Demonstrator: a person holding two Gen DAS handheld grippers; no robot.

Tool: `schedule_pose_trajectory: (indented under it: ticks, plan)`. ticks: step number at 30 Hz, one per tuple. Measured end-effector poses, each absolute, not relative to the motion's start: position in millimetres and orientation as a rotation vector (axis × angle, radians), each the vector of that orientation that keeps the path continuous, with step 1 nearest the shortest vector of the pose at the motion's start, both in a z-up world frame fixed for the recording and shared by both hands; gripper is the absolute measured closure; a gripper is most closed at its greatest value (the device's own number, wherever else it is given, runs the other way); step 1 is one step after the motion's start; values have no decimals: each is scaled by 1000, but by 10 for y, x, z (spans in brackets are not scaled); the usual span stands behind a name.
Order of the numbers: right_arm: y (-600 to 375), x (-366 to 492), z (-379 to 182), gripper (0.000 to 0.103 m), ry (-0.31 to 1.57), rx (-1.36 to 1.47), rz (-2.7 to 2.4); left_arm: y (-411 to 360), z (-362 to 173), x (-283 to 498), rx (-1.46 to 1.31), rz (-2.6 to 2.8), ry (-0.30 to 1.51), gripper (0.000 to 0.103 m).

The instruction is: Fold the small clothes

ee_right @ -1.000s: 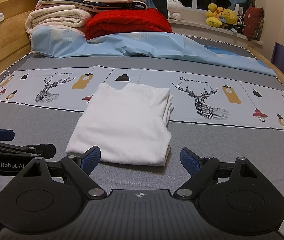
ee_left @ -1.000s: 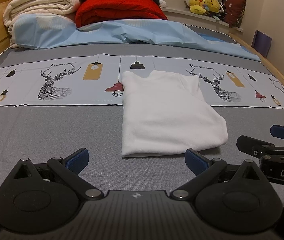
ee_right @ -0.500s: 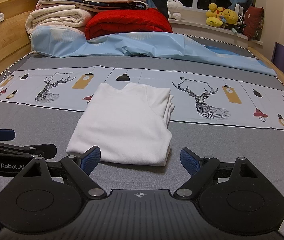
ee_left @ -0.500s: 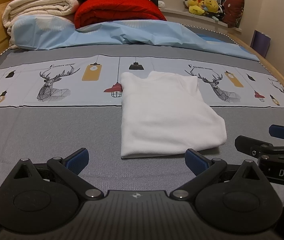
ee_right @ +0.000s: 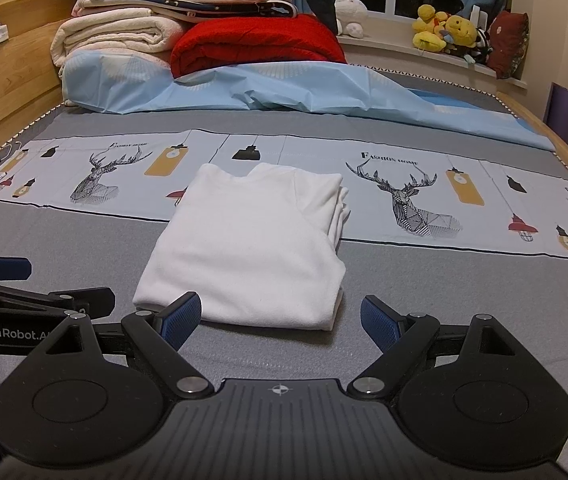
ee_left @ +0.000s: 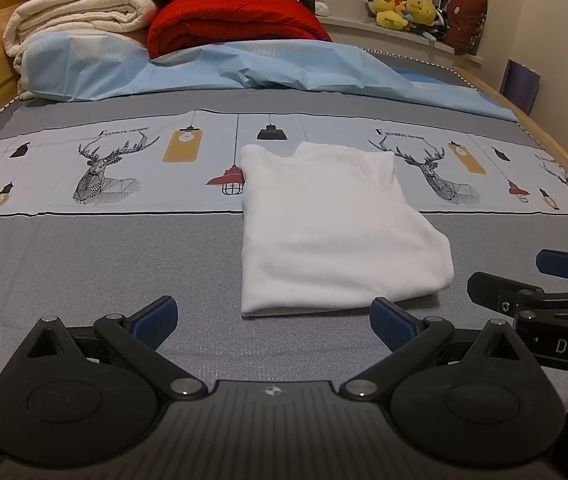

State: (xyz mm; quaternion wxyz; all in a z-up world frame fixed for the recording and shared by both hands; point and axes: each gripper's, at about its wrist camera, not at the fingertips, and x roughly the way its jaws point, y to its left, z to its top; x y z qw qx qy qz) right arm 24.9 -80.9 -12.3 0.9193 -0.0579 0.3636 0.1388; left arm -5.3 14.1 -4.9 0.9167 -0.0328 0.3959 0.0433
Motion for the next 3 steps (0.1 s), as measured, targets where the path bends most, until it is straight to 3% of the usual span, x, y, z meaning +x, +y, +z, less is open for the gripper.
schedule_pose_trajectory:
  ticks: [3]
  plan:
    - [-807, 237, -133, 15, 748, -119, 286, 145, -56, -52, -67, 88, 818, 1]
